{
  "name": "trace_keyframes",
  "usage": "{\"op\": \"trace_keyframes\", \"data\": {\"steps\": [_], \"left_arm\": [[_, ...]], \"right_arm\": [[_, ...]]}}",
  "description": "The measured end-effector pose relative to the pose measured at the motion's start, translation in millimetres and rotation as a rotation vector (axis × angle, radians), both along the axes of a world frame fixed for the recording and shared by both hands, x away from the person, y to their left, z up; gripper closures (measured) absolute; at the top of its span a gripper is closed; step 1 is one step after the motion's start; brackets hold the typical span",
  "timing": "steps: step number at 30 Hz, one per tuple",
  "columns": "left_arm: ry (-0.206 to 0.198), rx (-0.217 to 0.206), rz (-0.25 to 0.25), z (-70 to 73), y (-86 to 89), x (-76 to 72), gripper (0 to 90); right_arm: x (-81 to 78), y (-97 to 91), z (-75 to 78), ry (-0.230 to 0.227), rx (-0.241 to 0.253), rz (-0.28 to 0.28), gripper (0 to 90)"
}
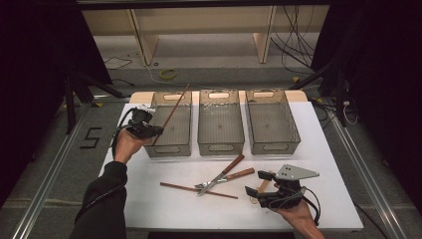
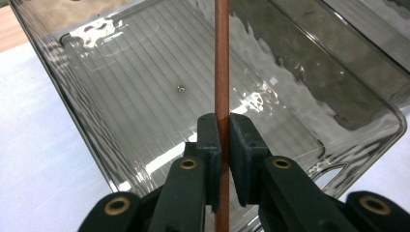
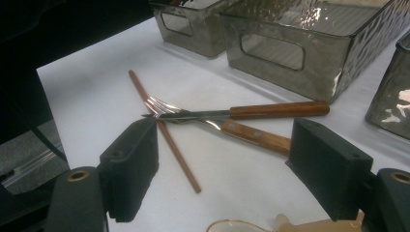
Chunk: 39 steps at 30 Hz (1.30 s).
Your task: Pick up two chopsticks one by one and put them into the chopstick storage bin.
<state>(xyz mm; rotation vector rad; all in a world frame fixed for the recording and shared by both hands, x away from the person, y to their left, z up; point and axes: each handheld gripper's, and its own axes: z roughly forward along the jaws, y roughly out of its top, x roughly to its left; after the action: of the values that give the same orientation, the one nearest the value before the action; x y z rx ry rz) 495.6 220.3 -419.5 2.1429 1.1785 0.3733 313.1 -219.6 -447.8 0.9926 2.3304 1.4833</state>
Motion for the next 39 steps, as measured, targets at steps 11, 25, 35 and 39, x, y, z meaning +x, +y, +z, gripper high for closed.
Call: {"op": "trace_keyframes", "data": {"steps": [11,25,35,39], "left_arm": [[0.028,-0.008,0.026,-0.6,-1.7,1.1,70.8],[-0.061,-0.079,-0.102,18.1,-14.4,-48.2,39.9],[-0.072,0.03,-0.396,23.9,-42.8,-82.3,33.5],[-0.028,0.096,-0.471,17.1,-49.9,-89.7,30.7]], "right_arm": [[0.8,-0.8,-0.3,0.005,0.004,-0.001,27.0],[0.5,-1.2,0.1,0.005,0.004,-0.004,27.0],[-0.6,-0.6,0.5,0.003,0.001,0.005,27.0],[-1.2,-0.8,1.2,0.002,0.002,0.004,27.0]]}}
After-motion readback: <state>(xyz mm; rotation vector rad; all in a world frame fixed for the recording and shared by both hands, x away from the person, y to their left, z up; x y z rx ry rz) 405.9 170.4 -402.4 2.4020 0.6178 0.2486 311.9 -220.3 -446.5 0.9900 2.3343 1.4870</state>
